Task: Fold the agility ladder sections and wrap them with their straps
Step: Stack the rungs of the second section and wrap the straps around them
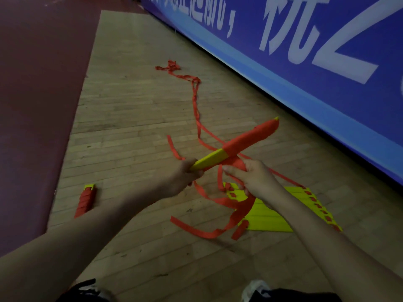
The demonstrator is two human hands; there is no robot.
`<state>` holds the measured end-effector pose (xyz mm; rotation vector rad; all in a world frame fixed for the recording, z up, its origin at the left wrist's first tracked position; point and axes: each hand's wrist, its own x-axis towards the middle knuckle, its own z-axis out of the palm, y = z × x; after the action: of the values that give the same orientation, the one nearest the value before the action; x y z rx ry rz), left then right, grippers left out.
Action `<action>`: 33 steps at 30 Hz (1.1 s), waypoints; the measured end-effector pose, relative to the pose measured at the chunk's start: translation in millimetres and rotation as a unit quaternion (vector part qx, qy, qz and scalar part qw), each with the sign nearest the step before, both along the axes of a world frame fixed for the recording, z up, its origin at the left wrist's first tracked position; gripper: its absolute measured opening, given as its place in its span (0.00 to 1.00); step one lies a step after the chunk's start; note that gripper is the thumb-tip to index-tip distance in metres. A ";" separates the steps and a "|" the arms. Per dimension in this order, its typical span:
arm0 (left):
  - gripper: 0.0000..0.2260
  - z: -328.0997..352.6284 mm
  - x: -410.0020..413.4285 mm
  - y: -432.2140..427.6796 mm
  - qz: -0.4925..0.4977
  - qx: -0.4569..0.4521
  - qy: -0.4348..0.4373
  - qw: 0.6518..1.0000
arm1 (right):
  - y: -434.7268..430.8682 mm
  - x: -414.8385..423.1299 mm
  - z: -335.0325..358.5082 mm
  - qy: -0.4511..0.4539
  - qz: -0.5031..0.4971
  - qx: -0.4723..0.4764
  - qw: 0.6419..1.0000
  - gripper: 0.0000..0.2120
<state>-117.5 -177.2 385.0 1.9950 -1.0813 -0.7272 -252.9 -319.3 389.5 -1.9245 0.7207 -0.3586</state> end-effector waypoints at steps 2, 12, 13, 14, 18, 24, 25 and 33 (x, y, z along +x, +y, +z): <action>0.11 -4.9 -4.9 0.7 -0.015 0.030 -0.189 0.981 | 4.4 4.2 -0.4 0.005 -0.017 -0.039 0.999 0.17; 0.28 -15.4 -26.3 -7.7 0.000 0.099 -0.541 0.835 | 12.6 14.0 15.8 -0.103 -0.148 0.081 0.980 0.18; 0.29 -16.5 -24.2 -8.3 -0.005 0.097 -0.536 0.839 | 12.1 14.5 16.9 -0.117 -0.150 0.125 0.974 0.16; 0.30 -15.4 -22.7 -8.0 -0.008 0.082 -0.510 0.856 | 11.3 14.5 18.6 -0.131 -0.148 0.166 0.966 0.15; 0.24 6.7 -16.8 -3.5 0.008 0.022 -0.219 0.975 | 4.5 11.0 20.6 -0.166 -0.113 0.248 0.948 0.14; 0.20 21.8 10.0 10.9 -0.061 0.009 0.225 0.972 | -0.2 3.7 22.5 -0.197 -0.026 0.258 0.946 0.09; 0.19 19.9 12.7 13.9 -0.083 -0.002 0.280 0.956 | -0.1 3.4 22.2 -0.197 -0.017 0.255 0.947 0.09; 0.10 16.9 13.5 14.0 -0.087 -0.056 0.288 0.952 | -7.7 2.6 16.3 -0.093 -0.001 0.121 0.988 0.07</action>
<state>-104.0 -163.2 401.9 1.4584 -0.9189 -1.2181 -250.3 -327.0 405.8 -1.6372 0.6129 -0.4258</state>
